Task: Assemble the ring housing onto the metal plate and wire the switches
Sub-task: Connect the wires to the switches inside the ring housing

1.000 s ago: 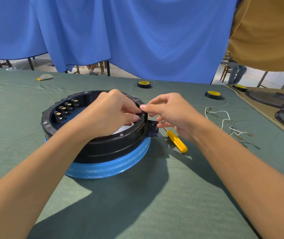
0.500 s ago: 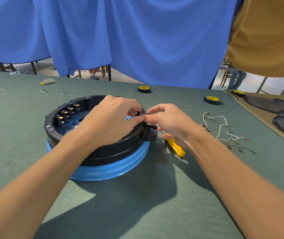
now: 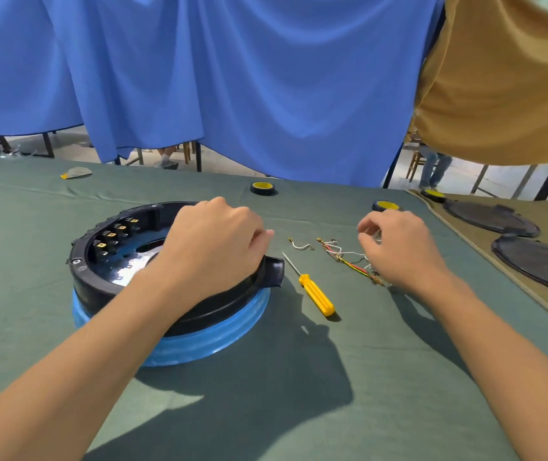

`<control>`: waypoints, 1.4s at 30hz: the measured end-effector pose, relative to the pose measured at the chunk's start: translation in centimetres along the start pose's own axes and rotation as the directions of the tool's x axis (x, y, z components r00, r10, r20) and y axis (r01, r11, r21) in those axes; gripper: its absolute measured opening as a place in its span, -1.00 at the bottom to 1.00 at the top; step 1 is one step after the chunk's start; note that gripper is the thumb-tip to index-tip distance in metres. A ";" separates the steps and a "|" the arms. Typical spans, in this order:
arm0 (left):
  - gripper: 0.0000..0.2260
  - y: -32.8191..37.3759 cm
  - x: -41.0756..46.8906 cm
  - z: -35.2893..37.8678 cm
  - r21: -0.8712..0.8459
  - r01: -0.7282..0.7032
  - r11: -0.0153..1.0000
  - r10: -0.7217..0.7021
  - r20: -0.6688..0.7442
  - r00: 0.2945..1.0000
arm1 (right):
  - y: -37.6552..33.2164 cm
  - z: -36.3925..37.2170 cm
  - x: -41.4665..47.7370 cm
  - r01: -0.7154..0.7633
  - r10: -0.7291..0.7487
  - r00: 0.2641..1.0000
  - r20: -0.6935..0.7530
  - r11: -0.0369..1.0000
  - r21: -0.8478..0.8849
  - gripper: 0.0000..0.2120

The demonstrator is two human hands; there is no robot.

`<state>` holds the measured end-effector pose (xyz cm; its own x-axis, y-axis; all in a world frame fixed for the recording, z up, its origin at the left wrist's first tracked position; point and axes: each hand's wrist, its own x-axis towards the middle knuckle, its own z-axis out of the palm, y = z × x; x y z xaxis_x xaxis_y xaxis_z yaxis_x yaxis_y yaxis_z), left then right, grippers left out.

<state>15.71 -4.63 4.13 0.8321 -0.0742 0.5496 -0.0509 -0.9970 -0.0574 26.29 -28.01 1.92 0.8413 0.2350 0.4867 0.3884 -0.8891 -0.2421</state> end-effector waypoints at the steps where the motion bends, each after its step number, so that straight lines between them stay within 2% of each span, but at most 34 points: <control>1: -0.62 0.3 -0.2 0.4 0.041 -0.005 0.999 0.007 -0.049 0.999 | 0.7 0.0 -0.1 -0.002 0.000 0.999 -0.051 0.999 -0.040 -0.84; 3: -0.63 0.6 -0.6 0.9 0.070 -0.032 0.997 0.041 -0.125 0.991 | 1.9 0.3 -0.4 -0.042 0.030 0.995 -0.092 0.989 -0.139 -0.81; 5: -0.63 0.7 -0.7 1.0 0.069 -0.085 0.994 0.097 -0.178 0.979 | 3.1 0.6 -0.6 -0.106 0.098 0.994 -0.048 0.970 -0.220 -0.77; 7: -0.61 0.5 -0.7 1.0 0.021 -0.166 0.986 0.168 -0.147 0.975 | 3.4 0.8 -0.8 -0.166 0.180 0.983 0.038 0.958 -0.234 -0.75; 9: -0.51 0.6 -0.4 1.3 -0.082 -0.222 0.972 0.227 0.058 0.972 | 3.6 0.9 -0.9 -0.215 0.238 0.966 0.102 0.956 -0.198 -0.75; 11: -0.47 0.3 0.0 1.6 -0.195 -0.179 0.964 0.229 0.277 0.933 | 3.5 1.1 -1.0 -0.216 0.242 0.962 0.129 0.958 -0.187 -0.77; 13: -0.52 0.2 0.3 1.9 -0.259 -0.111 0.959 0.206 0.375 0.904 | 3.6 1.1 -1.1 -0.197 0.222 0.966 0.134 0.964 -0.178 -0.79; 19: -0.65 0.1 0.1 1.8 -0.308 -0.092 0.947 0.202 0.349 0.915 | 4.3 0.8 -1.0 -0.280 0.268 0.955 0.125 0.956 0.085 -0.87; 25: -0.66 0.1 0.0 1.7 -0.324 -0.072 0.943 0.191 0.353 0.916 | 4.3 -0.6 -0.5 -0.253 0.286 0.948 -0.141 0.943 0.214 -0.97; 27: -0.66 0.1 0.1 1.7 -0.323 -0.068 0.944 0.188 0.357 0.915 | 4.0 -0.8 -0.6 -0.248 0.296 0.946 -0.130 0.923 0.293 -0.93; 31: -0.66 0.0 0.1 1.8 -0.336 -0.076 0.939 0.201 0.353 0.914 | 2.9 -0.9 -0.9 -0.254 0.299 0.954 -0.015 0.834 0.490 -0.89; 35: -0.62 0.0 0.1 1.9 -0.344 -0.085 0.935 0.208 0.338 0.918 | 1.0 -1.2 -1.2 -0.177 0.224 0.975 -0.008 0.791 0.586 -0.85; 39: -0.39 0.2 0.1 1.4 -0.399 -0.079 0.913 0.216 0.312 0.925 | -1.1 -1.5 -1.9 -0.024 0.091 0.992 -0.093 0.827 0.561 -0.80; 42: -0.38 0.3 0.0 0.9 -0.458 -0.062 0.887 0.208 0.277 0.938 | -3.0 -1.7 -2.7 0.086 0.026 0.982 -0.187 0.819 0.567 -0.80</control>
<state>16.23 -4.88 3.39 0.9230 -0.2719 0.2723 -0.3493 -0.8887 0.2969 22.23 -26.61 2.77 0.7662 0.1344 0.6284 0.6037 -0.4855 -0.6323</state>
